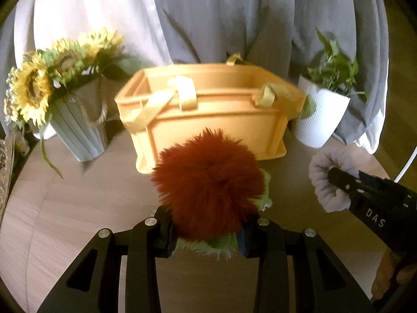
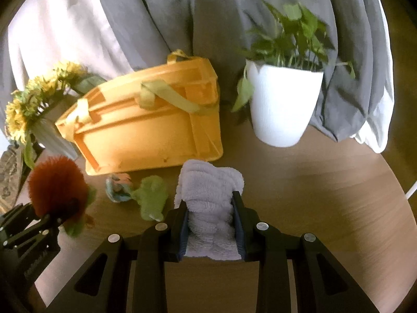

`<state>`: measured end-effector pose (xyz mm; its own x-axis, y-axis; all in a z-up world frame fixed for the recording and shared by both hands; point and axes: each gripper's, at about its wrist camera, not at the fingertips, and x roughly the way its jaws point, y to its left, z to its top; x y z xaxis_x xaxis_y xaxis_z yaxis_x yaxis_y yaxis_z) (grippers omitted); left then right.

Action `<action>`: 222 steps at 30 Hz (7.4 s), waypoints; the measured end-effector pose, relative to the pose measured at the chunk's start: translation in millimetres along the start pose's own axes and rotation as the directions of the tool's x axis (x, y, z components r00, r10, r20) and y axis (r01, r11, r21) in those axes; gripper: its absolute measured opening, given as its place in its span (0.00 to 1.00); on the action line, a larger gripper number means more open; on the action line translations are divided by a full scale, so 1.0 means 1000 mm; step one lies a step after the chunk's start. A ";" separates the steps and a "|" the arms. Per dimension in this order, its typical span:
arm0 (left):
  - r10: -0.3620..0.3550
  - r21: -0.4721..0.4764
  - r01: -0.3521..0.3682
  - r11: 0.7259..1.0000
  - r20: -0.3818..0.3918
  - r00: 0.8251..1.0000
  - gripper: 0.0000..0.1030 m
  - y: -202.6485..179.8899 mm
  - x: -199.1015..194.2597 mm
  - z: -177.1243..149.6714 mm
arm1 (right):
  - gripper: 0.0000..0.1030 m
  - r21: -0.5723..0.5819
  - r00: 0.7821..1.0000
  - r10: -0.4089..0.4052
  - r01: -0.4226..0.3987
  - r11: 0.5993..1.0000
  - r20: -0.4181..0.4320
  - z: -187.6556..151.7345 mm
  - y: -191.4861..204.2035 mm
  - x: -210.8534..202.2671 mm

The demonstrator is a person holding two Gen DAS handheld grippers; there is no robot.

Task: Organize soft objects
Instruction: 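Lift the pom-pom plush and lavender towel with both tools over the crate, then open both grippers to drop the pom-pom plush and towel into the crate, then withdraw both tools from the crate back over the table, then grasp the floral fabric scrunchie with the left gripper while the right gripper grasps the green plush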

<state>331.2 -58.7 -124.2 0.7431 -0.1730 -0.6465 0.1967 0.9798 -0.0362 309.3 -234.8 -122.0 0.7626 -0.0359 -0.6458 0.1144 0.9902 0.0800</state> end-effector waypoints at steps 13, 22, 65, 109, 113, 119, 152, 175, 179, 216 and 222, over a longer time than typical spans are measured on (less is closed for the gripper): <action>0.014 -0.032 -0.011 0.999 0.094 0.995 0.34 0.009 -0.042 0.023 | 0.29 0.006 0.994 0.071 -0.072 0.997 0.079 0.022 0.016 -0.031; 0.029 -0.030 -0.023 0.999 0.181 0.983 0.34 0.014 -0.066 0.041 | 0.29 -0.016 0.979 0.094 -0.093 0.996 0.183 0.043 0.025 -0.055; 0.054 -0.005 -0.056 0.998 0.374 0.926 0.34 0.027 -0.051 0.151 | 0.30 -0.046 0.897 0.159 -0.154 0.987 0.413 0.151 0.044 -0.050; 0.000 0.057 -0.004 0.998 0.068 0.998 0.48 0.034 0.128 0.169 | 0.48 -0.053 0.985 0.140 -0.135 0.989 0.106 0.185 0.051 0.123; 0.007 0.064 -0.011 0.998 0.070 0.997 0.56 0.034 0.124 0.169 | 0.54 -0.039 0.986 0.126 -0.122 0.992 0.113 0.186 0.047 0.122; 0.021 0.064 -0.027 0.998 0.105 0.994 0.61 0.032 0.108 0.168 | 0.57 -0.030 0.984 0.108 -0.105 0.994 0.144 0.187 0.044 0.107; 0.032 0.070 -0.054 0.996 0.292 0.956 0.63 0.031 -0.027 0.128 | 0.60 -0.022 0.957 0.106 -0.104 0.994 0.269 0.142 0.053 -0.013; -0.045 0.138 0.014 0.990 0.226 0.973 0.65 0.034 -0.031 0.068 | 0.60 0.013 0.979 0.089 -0.093 0.996 0.184 0.076 0.051 -0.021; -0.057 0.146 0.027 0.989 0.202 0.978 0.65 0.036 -0.023 0.063 | 0.60 0.018 0.985 0.100 -0.103 0.994 0.140 0.066 0.054 -0.013; -0.177 0.210 0.191 0.959 -0.084 0.981 0.65 0.036 0.097 0.015 | 0.59 0.081 0.986 0.122 -0.112 0.990 -0.118 0.019 0.060 0.083; -0.183 0.206 0.204 0.957 -0.116 0.976 0.65 0.031 0.111 0.010 | 0.59 0.104 0.979 0.139 -0.125 0.987 -0.150 0.015 0.057 0.096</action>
<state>426.3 -48.1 -189.4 0.6152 -0.3365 -0.7130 0.4717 0.8817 -0.0091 398.7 -184.2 -168.1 0.6669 0.1230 -0.7349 0.0838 0.9676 0.2380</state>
